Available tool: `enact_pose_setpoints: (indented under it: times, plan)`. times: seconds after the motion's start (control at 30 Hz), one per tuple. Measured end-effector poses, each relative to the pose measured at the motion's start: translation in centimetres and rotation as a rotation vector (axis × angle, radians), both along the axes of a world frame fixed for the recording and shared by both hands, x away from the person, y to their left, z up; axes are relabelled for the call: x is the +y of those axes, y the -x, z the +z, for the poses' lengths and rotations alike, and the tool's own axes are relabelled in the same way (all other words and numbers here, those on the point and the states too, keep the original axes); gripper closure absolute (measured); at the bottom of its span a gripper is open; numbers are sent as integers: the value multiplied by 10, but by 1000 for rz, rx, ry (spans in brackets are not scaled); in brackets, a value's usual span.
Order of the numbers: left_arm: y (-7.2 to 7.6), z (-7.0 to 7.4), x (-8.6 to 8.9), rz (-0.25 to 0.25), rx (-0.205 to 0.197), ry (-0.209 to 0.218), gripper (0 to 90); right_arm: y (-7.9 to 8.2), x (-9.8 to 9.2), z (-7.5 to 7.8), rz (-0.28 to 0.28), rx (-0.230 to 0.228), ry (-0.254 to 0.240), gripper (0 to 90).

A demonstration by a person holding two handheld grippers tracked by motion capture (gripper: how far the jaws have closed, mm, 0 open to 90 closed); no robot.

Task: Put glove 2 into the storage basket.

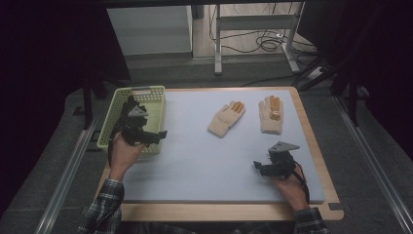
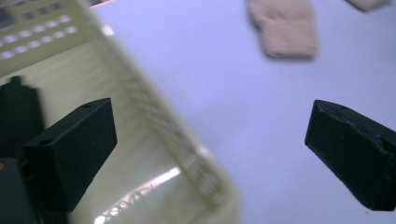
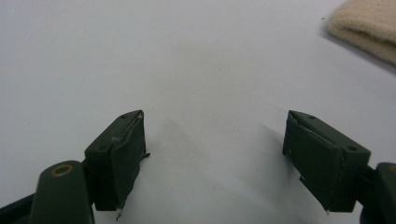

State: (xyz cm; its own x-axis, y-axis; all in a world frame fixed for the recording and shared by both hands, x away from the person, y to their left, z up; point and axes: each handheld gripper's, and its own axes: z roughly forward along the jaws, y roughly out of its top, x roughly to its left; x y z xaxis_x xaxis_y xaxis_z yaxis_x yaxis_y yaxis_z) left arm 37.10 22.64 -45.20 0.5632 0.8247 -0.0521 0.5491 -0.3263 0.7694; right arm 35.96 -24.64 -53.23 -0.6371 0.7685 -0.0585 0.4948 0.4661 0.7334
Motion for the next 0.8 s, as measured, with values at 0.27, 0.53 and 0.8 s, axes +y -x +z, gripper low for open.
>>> enact_pose_setpoints:
  times: [0.27, 0.53, 0.8]
  plan:
    - [40, -6, -36, -112, -79, -8, 6, 0, 0, 0, 0, 1, -1, 208]
    - [67, -35, -60, -176, -92, -51, 6, 0, 0, 0, 0, 4, 1, 208]
    - [66, -79, -61, -147, -12, -85, 2, 0, 0, 0, -1, 5, 0, 207]
